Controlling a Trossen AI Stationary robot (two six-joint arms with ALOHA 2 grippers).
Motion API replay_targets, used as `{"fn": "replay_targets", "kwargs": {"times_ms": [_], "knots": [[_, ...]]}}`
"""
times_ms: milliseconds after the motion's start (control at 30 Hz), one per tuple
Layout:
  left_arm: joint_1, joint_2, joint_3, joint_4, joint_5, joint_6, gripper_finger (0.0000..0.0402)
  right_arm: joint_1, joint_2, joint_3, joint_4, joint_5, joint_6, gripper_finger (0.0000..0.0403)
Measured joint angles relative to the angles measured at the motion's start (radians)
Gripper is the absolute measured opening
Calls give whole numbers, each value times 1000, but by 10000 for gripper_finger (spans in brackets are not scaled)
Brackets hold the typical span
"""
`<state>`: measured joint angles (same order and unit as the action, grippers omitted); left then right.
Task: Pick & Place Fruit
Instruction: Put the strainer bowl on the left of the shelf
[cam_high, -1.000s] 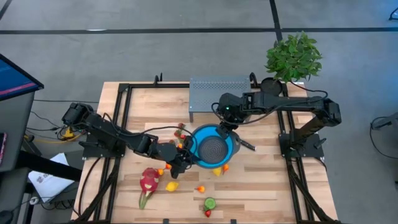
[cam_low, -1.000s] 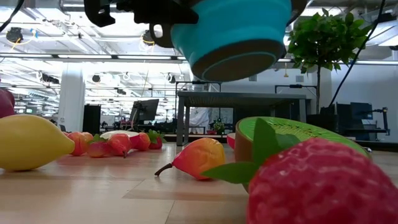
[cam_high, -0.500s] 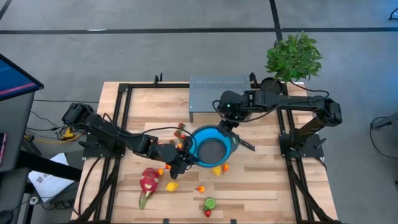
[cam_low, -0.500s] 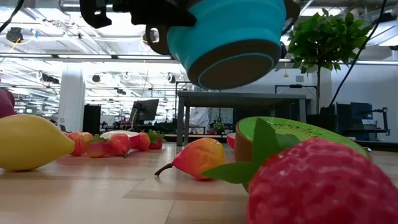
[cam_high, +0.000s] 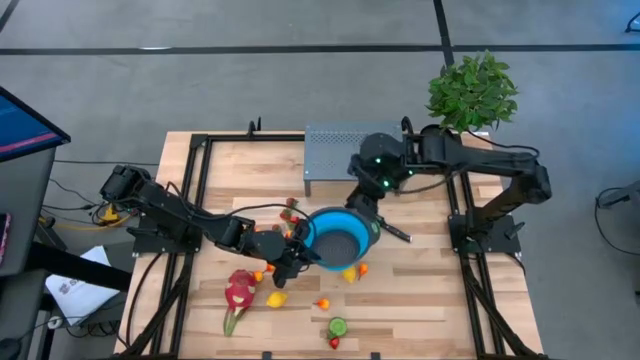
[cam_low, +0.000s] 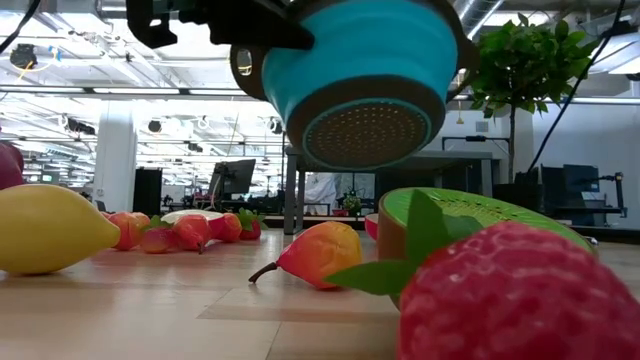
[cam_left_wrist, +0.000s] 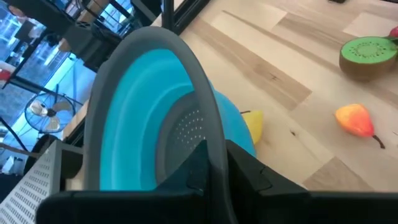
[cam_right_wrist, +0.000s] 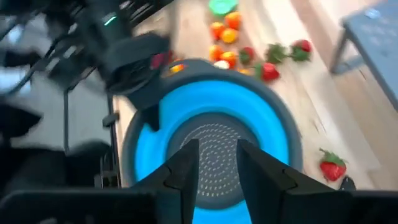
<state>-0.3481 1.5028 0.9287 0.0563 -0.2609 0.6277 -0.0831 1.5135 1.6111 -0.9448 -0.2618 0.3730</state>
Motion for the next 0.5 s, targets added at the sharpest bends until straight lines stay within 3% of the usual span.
{"fn": "replay_targets", "kwargs": {"times_ms": [267, 500], "knots": [[2, 0, 0, 0, -27, -12, 21, 73, -49, -26, -29, 38, -141, 8], [23, -2, 1, -1, -28, -35, 21, 132, -166, -118, -4, 147, -167, 4]]}}
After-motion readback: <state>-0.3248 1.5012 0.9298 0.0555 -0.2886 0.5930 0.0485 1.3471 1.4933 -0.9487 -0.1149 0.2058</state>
